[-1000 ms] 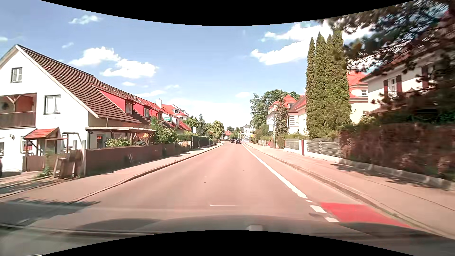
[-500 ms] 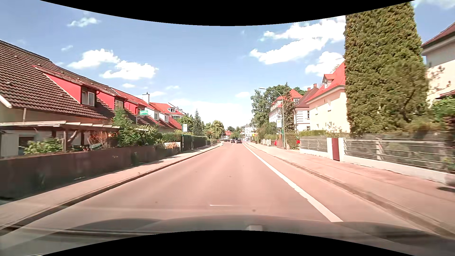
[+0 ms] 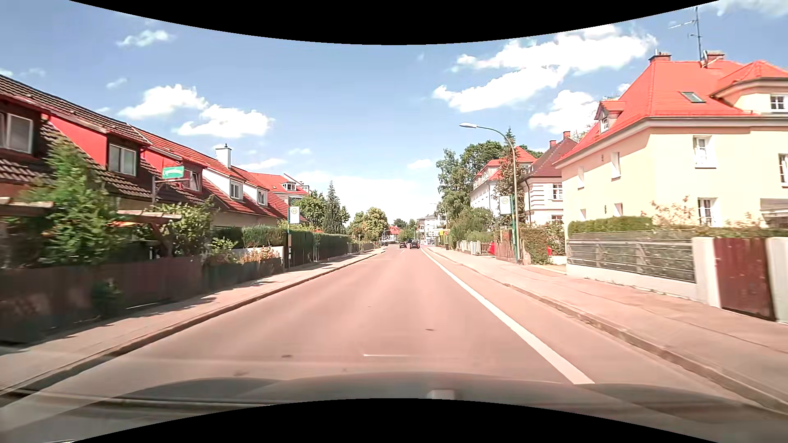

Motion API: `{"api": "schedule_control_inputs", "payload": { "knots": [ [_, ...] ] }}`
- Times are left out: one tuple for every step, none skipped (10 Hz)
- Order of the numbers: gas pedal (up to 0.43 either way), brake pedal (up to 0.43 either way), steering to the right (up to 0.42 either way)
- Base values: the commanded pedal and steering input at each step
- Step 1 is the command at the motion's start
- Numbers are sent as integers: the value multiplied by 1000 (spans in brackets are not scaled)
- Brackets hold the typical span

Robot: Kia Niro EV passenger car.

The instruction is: Follow the waypoints while adhering to traffic rules and regulations

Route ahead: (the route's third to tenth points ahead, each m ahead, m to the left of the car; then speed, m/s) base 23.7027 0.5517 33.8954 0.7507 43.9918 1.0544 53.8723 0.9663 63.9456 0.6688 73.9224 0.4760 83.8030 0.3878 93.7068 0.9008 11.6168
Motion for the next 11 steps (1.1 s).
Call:
{"api": "schedule_control_inputs", "payload": {
  "knots": [
    [8, 0, 0],
    [8, 0, 1],
    [8, 0, 1],
    [8, 0, 1],
    [8, 0, 1],
    [8, 0, 1],
    [0, 0, 1],
    [0, 0, 1],
    [0, 0, 1],
    [0, 0, 1],
    [0, 0, 1]
  ]
}}
